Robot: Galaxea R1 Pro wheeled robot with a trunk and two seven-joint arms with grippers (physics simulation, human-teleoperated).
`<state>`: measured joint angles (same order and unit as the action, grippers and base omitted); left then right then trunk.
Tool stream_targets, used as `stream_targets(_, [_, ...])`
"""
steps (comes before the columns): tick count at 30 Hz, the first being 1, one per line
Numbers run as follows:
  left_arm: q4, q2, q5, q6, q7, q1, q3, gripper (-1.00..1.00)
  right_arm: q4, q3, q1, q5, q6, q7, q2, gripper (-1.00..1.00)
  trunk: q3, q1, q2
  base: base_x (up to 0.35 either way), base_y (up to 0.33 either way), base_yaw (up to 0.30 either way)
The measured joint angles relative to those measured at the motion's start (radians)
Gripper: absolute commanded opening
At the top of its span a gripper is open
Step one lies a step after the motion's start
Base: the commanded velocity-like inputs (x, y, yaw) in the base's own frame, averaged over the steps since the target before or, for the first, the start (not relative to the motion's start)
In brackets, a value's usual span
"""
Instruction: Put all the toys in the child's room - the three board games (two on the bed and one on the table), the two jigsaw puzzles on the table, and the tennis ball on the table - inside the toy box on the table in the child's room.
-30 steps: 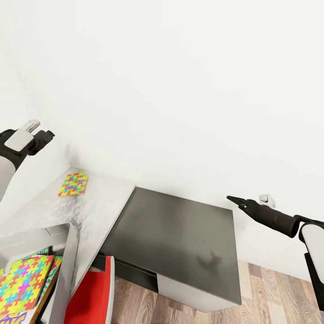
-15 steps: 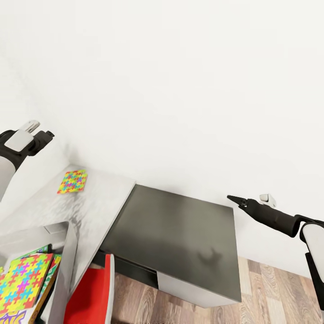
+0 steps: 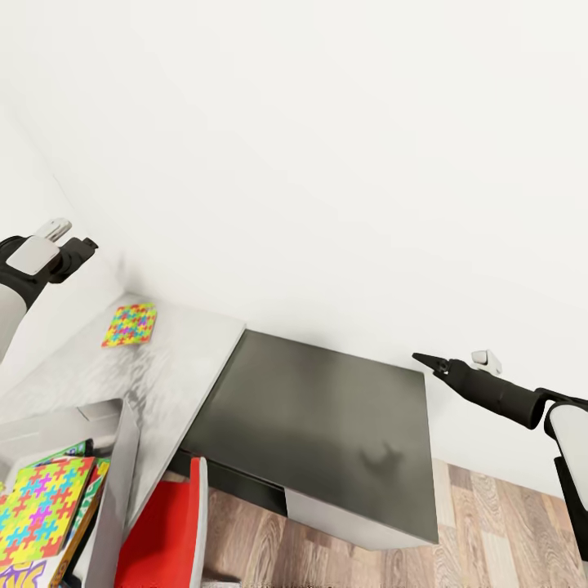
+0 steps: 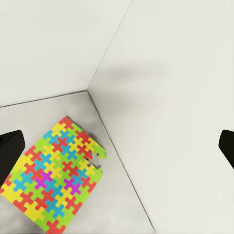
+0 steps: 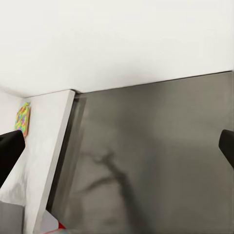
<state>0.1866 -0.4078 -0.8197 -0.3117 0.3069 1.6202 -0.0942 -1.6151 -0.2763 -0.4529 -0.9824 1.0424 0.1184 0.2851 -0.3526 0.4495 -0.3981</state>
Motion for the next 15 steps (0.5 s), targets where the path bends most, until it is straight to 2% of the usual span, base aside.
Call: stream_targets(15, [0.000,-0.007,0.000,-0.005,0.000,-0.002,0.000,1.00,0.000,0.000,-0.003,-0.034,0.000,0.000,0.002,1.00,-0.025,0.000,0.000,0.000,0.000,0.000])
